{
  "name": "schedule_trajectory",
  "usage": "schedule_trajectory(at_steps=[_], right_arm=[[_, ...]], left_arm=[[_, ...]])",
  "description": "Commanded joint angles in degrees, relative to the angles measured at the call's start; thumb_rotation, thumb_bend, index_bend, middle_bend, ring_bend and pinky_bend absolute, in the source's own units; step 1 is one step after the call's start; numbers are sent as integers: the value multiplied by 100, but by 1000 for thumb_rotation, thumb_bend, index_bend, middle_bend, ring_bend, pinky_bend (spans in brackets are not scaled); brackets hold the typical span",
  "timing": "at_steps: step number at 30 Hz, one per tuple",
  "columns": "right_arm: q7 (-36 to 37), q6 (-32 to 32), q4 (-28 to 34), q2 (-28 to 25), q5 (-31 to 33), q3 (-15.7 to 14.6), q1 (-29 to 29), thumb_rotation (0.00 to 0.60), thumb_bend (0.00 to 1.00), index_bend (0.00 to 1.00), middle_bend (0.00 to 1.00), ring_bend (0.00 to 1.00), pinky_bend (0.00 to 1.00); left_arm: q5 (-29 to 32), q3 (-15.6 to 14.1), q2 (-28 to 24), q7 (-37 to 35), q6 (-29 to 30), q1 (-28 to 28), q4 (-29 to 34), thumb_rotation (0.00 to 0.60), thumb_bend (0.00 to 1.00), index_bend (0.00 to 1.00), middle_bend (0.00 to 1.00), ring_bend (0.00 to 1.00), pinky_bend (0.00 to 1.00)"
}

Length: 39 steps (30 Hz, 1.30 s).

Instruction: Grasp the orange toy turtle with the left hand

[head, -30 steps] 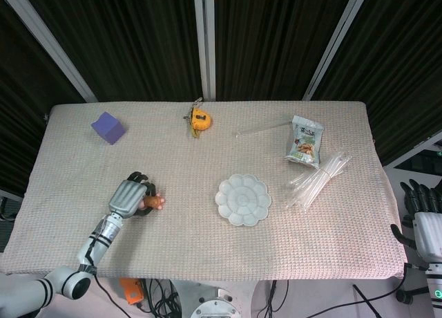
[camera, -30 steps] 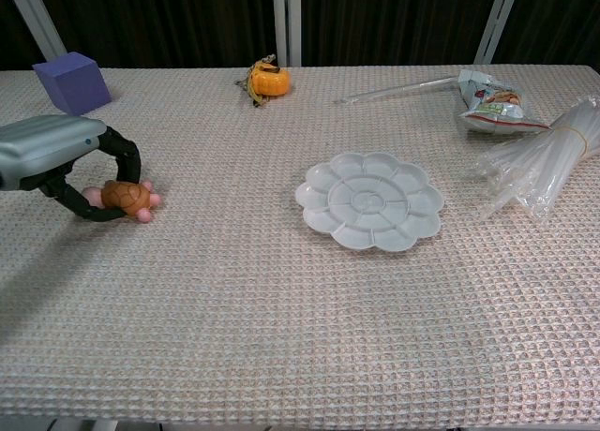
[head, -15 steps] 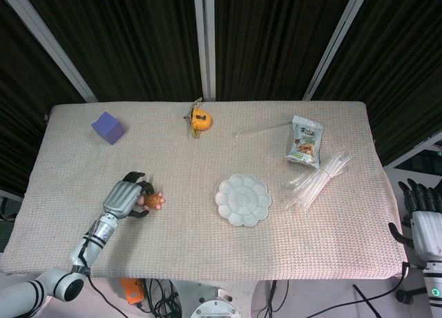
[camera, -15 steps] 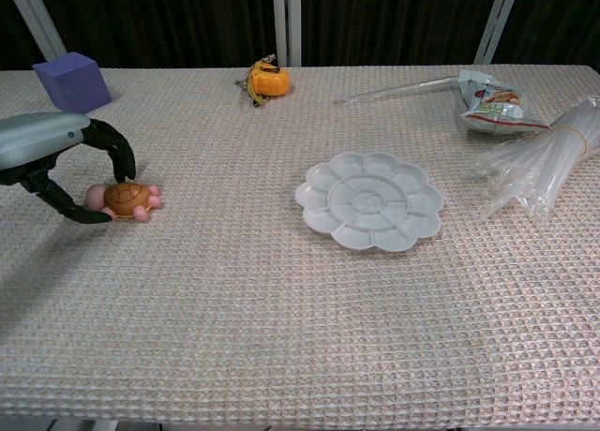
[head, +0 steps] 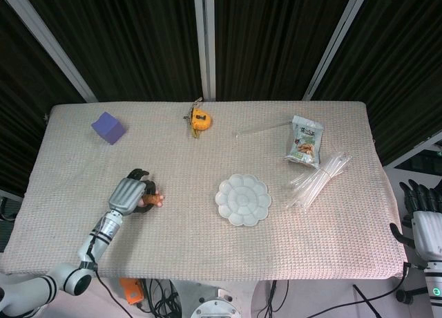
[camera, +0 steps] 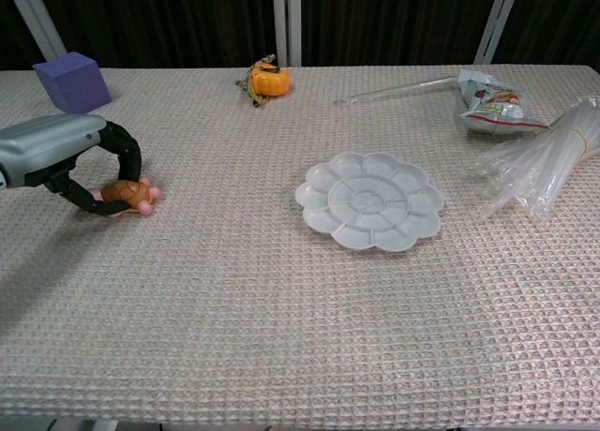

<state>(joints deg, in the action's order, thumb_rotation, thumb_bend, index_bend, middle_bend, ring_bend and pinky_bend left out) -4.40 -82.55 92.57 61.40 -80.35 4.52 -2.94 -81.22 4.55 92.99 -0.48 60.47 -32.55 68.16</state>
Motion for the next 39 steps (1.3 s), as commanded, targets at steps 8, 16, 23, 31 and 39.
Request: schedule_trajectory(at_steps=[8,16,23,31,39], right_arm=[[-15,-6,22,-15,13,1,4,600,215,0,0,0,0],[-12,-9,26,-16,11,-3,6,600,215,0,0,0,0],[-15,-28,22,-10,5,0,11,600,216,0,0,0,0],[-22,-2,20,-4,11,-3,0,600,219,0,0,0,0],[-19,13,36,-33,11,-1,-9,600,219,0,0,0,0]], left_arm=[[19,-10,78,217,2,-12,-110,600,425,784,797,352,163],[4,-92,-127,70,-161,-28,100,600,360,534,607,265,148],[-33,-113,-351,200,-182,-60,325,600,353,322,305,107,158],[60,-123,-437,517,-247,-75,554,600,382,344,323,108,162],[84,-107,-294,710,-230,-108,314,600,382,409,402,110,178]])
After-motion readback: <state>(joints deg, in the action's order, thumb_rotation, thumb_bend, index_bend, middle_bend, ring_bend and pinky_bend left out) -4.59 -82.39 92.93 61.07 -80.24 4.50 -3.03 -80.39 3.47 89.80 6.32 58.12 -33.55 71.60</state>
